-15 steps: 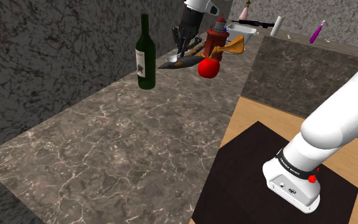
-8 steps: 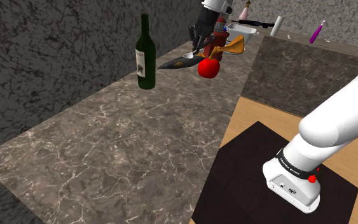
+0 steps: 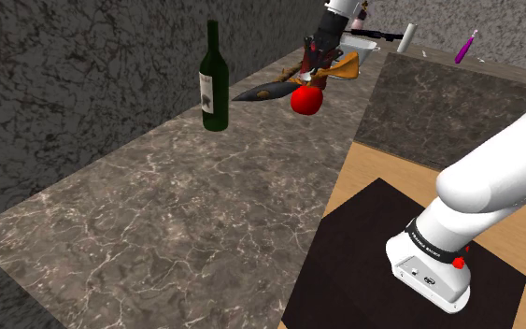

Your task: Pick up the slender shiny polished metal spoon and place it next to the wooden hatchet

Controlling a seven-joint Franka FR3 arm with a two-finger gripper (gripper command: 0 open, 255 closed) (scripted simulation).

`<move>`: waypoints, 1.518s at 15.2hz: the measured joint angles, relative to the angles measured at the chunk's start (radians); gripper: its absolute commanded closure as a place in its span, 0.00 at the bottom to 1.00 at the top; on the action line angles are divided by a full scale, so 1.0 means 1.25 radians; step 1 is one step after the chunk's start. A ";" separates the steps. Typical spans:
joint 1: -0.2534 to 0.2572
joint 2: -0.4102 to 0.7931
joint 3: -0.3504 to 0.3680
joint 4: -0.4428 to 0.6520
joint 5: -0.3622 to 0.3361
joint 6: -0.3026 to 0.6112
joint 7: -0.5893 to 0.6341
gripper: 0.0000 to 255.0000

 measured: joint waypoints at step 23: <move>-0.176 0.193 -0.182 0.219 -0.016 -0.099 -0.341 1.00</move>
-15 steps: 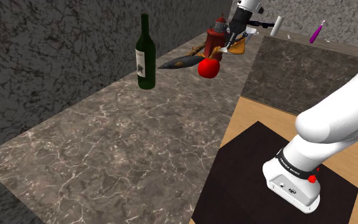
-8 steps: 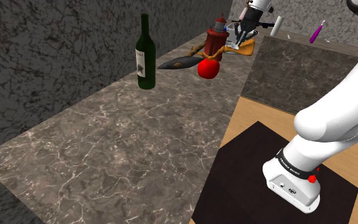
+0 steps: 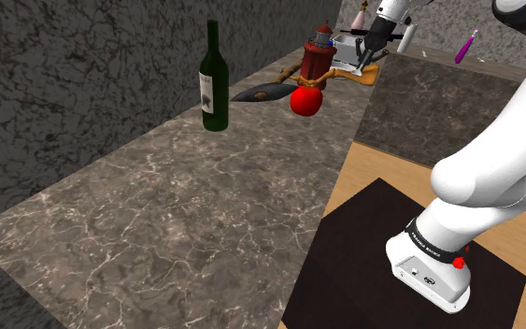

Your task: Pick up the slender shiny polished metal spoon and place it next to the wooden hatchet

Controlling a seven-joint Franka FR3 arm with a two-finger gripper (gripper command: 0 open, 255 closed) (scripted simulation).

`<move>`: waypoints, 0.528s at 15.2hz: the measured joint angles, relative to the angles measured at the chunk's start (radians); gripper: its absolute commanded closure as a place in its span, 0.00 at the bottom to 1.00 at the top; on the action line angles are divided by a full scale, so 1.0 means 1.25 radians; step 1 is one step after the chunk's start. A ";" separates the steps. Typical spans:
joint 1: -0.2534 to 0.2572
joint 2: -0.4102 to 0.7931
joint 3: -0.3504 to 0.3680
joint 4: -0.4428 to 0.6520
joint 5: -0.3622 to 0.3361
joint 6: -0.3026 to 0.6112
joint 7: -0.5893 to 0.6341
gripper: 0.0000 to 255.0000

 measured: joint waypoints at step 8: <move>0.001 0.012 0.001 -0.070 0.005 0.080 -0.016 1.00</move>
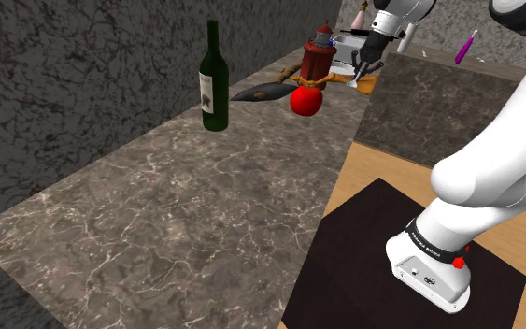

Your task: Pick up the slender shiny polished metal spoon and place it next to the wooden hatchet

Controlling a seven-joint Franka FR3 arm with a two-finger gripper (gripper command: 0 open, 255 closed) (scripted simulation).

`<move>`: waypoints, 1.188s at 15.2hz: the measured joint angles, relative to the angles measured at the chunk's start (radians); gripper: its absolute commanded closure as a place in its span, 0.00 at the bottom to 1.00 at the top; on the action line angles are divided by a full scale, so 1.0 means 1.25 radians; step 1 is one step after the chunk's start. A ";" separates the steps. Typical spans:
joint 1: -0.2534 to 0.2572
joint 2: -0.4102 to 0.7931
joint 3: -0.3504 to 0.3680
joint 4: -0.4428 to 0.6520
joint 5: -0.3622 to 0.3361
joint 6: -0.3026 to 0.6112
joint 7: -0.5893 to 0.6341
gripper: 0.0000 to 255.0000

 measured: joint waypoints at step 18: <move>0.001 0.059 0.003 -0.117 0.019 0.173 -0.039 1.00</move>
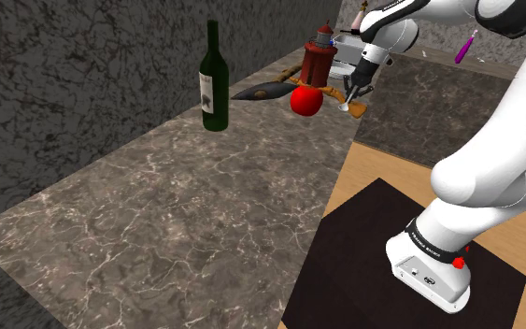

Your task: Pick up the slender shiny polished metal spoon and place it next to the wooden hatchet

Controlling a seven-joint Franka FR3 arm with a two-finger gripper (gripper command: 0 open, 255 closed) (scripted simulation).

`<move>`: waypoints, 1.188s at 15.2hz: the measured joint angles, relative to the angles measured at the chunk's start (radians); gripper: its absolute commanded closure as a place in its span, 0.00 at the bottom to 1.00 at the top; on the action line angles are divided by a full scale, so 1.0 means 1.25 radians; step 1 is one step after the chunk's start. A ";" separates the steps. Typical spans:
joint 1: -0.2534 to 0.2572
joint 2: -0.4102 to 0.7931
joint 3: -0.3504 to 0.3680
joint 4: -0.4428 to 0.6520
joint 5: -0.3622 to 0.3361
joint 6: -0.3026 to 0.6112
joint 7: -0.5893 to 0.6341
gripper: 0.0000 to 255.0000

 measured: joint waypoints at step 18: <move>0.002 0.012 -0.001 -0.044 0.009 0.055 -0.015 0.00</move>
